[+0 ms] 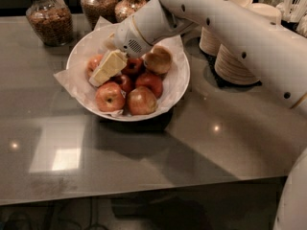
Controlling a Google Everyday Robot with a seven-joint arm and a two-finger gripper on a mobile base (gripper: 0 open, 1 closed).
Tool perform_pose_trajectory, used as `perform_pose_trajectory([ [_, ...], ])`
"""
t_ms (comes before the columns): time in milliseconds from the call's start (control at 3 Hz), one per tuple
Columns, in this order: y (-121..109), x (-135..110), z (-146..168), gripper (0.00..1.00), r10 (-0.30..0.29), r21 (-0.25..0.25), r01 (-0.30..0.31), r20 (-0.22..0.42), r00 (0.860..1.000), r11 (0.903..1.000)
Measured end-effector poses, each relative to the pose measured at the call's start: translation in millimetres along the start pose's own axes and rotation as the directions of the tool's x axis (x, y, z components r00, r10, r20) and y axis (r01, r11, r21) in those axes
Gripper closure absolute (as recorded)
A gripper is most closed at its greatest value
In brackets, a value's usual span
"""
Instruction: Pick apple from white bowl
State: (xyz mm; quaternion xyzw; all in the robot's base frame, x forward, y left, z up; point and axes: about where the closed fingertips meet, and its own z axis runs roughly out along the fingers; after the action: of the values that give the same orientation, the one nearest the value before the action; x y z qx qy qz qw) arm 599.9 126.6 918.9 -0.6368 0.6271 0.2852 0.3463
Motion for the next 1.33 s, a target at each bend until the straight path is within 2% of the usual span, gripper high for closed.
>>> perform_pose_trajectory([
  [1000,7,11,12,0.24,0.036,-0.021,-0.036,-0.012,0.999,0.9991],
  [1333,8,14,15,0.29,0.045,-0.027,-0.045,-0.016,0.999,0.9986],
])
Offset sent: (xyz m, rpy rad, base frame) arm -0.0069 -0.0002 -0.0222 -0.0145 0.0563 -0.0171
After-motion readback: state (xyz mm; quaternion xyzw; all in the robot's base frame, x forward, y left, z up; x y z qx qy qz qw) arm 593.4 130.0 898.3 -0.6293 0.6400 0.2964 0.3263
